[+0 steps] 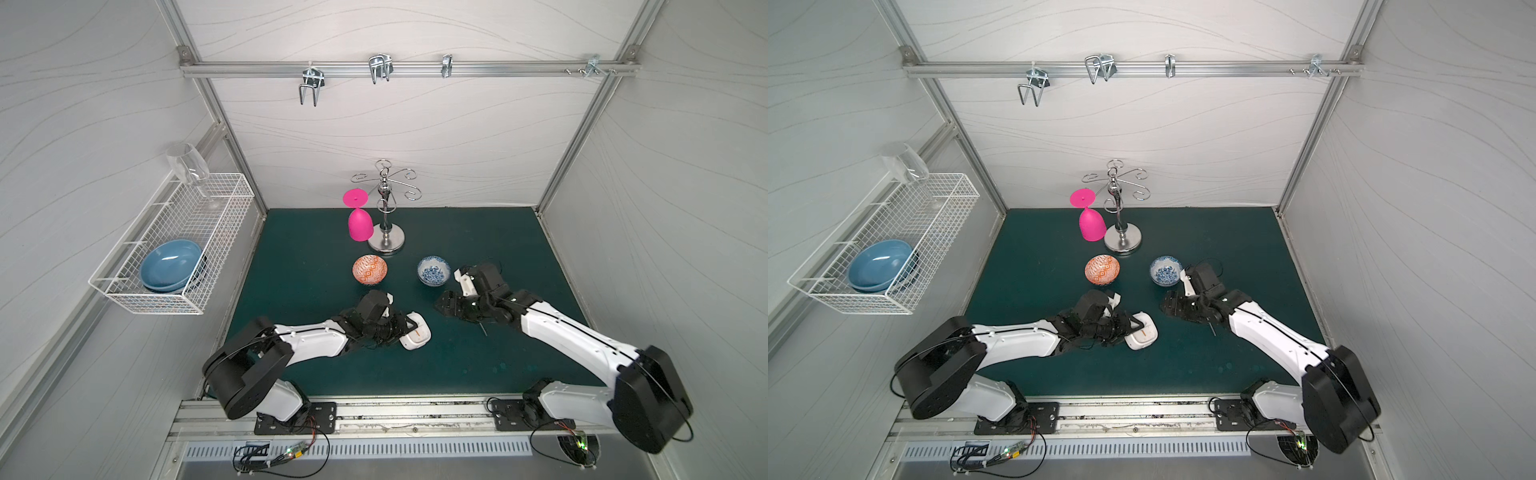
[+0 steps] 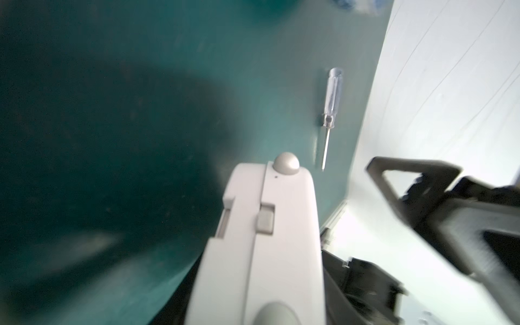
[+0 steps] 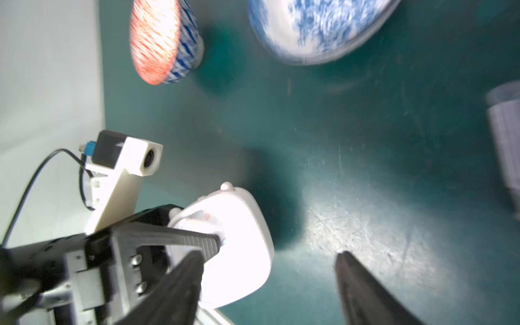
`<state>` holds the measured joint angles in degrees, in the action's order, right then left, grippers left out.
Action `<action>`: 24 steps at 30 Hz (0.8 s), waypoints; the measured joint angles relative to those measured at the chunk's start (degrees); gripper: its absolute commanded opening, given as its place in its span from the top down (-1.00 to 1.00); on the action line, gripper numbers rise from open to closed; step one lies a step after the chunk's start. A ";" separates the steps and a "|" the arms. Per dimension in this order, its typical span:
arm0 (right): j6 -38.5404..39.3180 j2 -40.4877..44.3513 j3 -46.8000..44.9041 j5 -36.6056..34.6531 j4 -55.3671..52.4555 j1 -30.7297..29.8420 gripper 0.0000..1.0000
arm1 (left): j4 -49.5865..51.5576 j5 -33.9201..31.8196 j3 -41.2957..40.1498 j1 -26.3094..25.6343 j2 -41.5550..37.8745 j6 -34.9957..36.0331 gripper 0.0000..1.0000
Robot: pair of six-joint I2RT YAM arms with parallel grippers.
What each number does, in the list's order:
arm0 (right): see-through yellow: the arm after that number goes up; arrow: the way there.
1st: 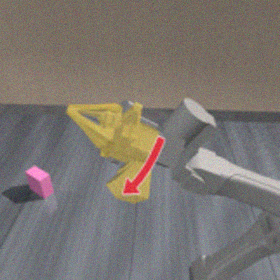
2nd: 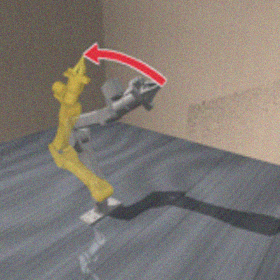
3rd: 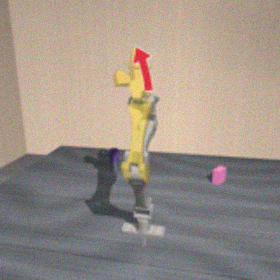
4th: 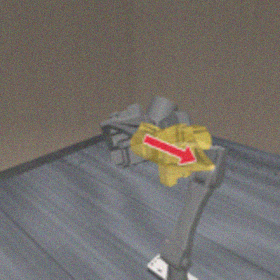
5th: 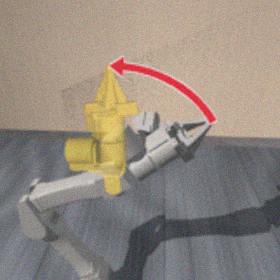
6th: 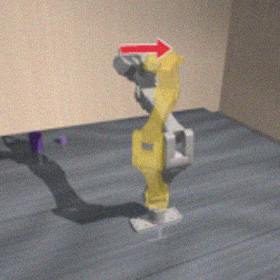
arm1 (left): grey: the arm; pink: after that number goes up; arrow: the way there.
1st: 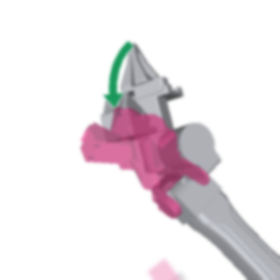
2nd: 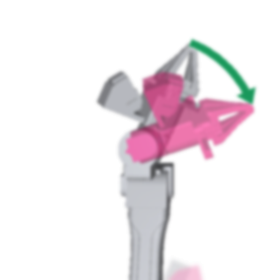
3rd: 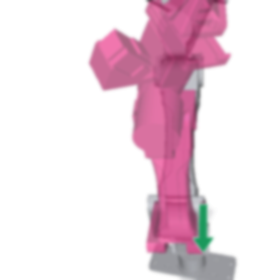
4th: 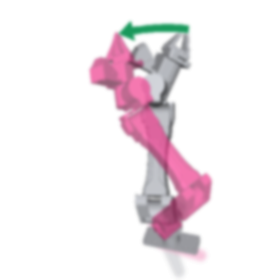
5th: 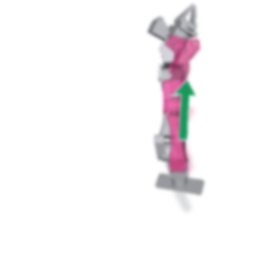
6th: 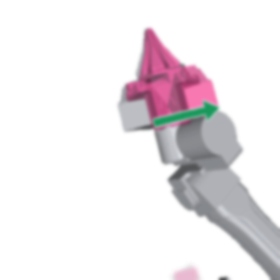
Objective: Remove the battery from the alarm
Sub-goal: Pick up the alarm from the center of the board, then adjust the alarm.
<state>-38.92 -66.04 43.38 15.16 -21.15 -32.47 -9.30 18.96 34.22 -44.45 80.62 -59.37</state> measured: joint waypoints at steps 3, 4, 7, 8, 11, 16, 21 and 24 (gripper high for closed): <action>-3.91 8.09 0.92 3.48 -4.13 5.09 -0.89 | 9.90 -8.07 5.53 -2.36 -6.84 13.33 0.36; -5.86 10.10 1.73 4.26 -6.03 6.36 -0.90 | 11.93 -10.84 6.88 -3.23 -9.01 18.01 0.36; -13.77 13.84 6.27 5.81 -13.31 8.13 -0.92 | 15.13 -18.14 8.85 -5.46 -13.18 30.60 0.36; -16.46 14.03 8.41 6.49 -16.20 8.15 -0.92 | 15.76 -20.74 8.98 -6.43 -13.88 34.97 0.37; -23.04 12.13 15.28 8.09 -24.94 8.13 -0.90 | 16.74 -28.30 8.90 -9.55 -13.84 46.45 0.39; -31.19 4.98 21.97 9.38 -34.58 5.11 -0.91 | 14.08 -37.68 7.17 -16.48 -13.00 62.88 0.41; -37.42 -0.83 22.12 9.62 -35.67 -0.70 -0.91 | 9.70 -41.68 6.51 -20.52 -11.87 72.43 0.41; -40.28 -3.06 22.16 9.38 -33.79 -3.30 -0.92 | 7.87 -42.99 6.38 -22.12 -10.95 75.54 0.41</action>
<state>-79.20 -69.10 65.54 24.53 -54.94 -35.77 -1.43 -24.03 40.60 -66.57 69.67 16.16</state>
